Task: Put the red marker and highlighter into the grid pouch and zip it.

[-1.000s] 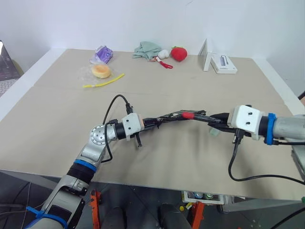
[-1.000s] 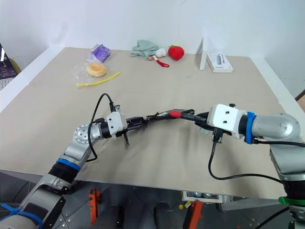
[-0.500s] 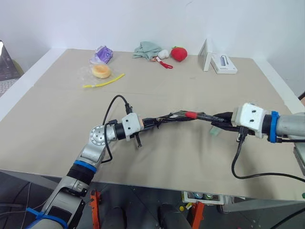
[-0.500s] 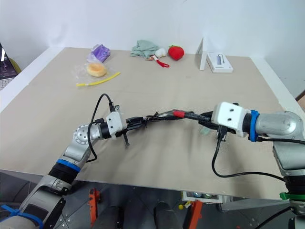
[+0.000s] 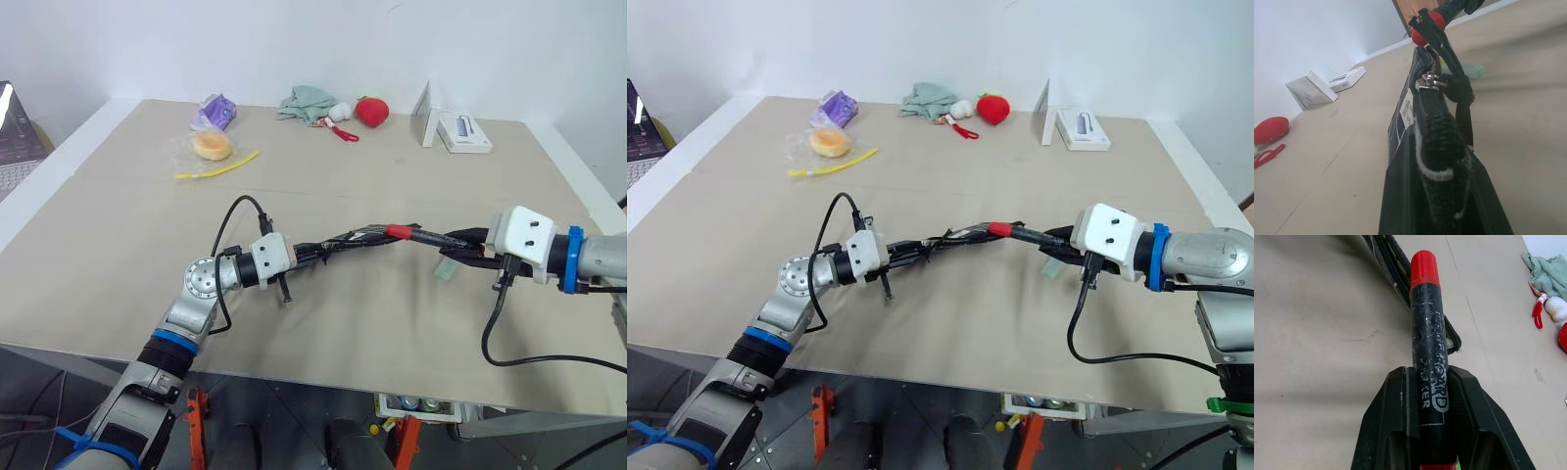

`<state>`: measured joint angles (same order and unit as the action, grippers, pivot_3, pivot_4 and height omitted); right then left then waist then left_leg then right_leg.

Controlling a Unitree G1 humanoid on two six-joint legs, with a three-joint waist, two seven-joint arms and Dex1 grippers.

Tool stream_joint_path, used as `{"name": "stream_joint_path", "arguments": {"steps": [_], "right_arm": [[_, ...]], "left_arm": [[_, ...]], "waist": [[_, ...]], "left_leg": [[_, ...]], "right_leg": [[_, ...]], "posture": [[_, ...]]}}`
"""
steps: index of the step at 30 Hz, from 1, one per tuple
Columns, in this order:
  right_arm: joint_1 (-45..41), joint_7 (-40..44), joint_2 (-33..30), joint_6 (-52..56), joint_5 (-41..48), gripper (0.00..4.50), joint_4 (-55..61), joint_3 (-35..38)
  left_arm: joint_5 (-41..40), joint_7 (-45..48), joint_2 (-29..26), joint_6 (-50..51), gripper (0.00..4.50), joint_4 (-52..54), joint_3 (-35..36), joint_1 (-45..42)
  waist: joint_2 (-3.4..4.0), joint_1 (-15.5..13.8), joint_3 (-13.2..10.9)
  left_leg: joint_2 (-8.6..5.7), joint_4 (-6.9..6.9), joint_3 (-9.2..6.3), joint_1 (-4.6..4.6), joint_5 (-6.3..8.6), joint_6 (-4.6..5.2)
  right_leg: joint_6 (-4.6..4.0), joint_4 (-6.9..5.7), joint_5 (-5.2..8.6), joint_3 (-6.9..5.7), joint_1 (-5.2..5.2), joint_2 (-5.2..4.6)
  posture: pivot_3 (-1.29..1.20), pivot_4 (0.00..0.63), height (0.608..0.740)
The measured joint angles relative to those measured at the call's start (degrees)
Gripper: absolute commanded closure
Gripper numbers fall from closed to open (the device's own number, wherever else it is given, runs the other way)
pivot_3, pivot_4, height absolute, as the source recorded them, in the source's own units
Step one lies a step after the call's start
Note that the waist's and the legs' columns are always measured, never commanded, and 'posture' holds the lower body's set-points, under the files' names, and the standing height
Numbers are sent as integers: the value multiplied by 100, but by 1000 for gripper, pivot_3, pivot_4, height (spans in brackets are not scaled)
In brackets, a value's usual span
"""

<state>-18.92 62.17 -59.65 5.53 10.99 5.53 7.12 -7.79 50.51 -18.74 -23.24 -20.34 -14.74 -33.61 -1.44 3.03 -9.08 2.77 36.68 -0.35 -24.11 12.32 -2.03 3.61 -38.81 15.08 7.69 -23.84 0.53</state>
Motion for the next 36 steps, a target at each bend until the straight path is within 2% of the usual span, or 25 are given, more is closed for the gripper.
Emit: {"name": "stream_joint_path", "arguments": {"steps": [13,23,36], "right_arm": [[-30,0,9,-618,-630,3939,-475,-337],[-210,0,69,-356,-228,3939,-472,-129],[14,6,-112,-359,-283,3939,-562,114]], "left_arm": [[7,-10,-2,78,4500,13,30,3],[43,-9,-1,78,4500,59,68,43],[98,-9,39,78,4500,58,68,41]], "waist": [[1,-28,1],[2,-34,1],[3,-32,1]], "left_leg": [[0,2,0,1,-2,-2],[0,5,-4,2,-3,-3],[0,8,-4,10,-4,-3]], "right_leg": [[-3,-3,-1,0,0,0],[-4,-6,-2,-4,4,0],[-4,-10,-2,-5,11,0]], "posture": [[0,150,730],[0,150,730],[0,150,730]]}}
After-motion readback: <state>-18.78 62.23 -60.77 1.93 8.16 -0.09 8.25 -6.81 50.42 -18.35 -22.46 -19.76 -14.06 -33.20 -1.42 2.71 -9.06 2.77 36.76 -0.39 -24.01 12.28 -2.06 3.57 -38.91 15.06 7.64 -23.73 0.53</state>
